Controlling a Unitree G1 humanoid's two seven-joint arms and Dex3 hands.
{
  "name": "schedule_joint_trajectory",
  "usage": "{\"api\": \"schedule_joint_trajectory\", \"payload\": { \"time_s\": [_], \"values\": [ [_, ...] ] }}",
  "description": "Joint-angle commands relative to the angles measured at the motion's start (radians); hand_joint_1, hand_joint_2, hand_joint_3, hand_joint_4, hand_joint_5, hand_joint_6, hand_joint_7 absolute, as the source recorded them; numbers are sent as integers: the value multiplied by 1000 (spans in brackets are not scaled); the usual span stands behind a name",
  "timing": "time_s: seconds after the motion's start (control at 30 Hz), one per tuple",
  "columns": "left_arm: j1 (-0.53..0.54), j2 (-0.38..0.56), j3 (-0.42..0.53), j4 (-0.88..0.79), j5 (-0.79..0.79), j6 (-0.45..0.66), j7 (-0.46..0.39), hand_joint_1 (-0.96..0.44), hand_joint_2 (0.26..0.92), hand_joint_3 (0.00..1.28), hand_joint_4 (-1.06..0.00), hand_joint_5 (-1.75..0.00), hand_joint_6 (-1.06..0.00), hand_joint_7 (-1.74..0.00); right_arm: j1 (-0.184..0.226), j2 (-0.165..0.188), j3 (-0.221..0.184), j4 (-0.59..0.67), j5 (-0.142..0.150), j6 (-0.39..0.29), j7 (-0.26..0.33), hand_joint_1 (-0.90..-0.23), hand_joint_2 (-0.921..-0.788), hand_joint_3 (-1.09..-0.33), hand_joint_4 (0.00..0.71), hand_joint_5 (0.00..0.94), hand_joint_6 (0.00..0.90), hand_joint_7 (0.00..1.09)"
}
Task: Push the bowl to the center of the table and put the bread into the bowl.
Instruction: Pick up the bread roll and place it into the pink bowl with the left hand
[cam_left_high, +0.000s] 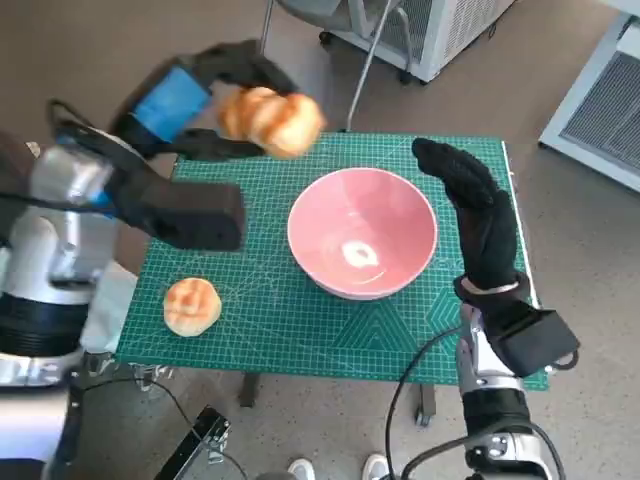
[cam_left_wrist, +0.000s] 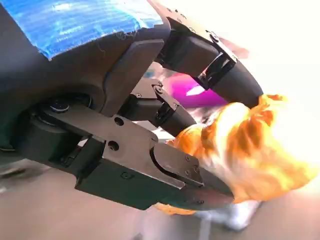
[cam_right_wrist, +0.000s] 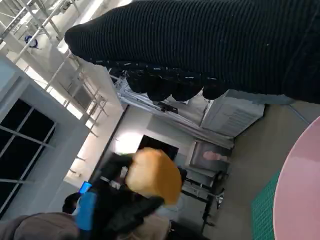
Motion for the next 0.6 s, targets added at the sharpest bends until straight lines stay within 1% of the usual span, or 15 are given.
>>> {"api": "schedule_joint_trajectory", "payload": {
  "time_s": [0.03, 0.17, 0.27, 0.4, 0.5, 0.6],
  "values": [
    [15, -64, -45, -12, 16, -16, 15, 3, 921, 75, -631, -1161, -663, -1194, 14, -8, -3, 9, -3, 0, -1, -575, -921, -696, 412, 16, 84, 853],
    [3, -111, -95, 37, 46, -39, 31, 2, 920, 93, -621, -1167, -633, -1231, 17, -15, -7, 11, -6, -6, -3, -564, -921, -698, 413, 16, 85, 851],
    [-8, -151, -129, 81, 62, -42, 26, 1, 921, 117, -587, -1172, -617, -1278, 21, -20, -10, 11, -9, -9, -6, -553, -921, -701, 413, 16, 85, 849],
    [-26, -199, -168, 142, 71, -47, 10, 1, 920, 127, -562, -1231, -615, -1250, 31, -25, -14, 7, -8, -11, -7, -550, -921, -704, 413, 16, 87, 847],
    [-31, -223, -185, 180, 76, -54, 16, 1, 920, 122, -578, -1253, -607, -1222, 36, -28, -16, 7, -7, -17, -8, -549, -921, -705, 414, 16, 88, 844],
    [-34, -248, -203, 229, 88, -58, 37, 0, 920, 92, -644, -1236, -613, -1165, 44, -32, -18, 5, -8, -26, -11, -552, -921, -705, 415, 16, 86, 838]
  ]
}}
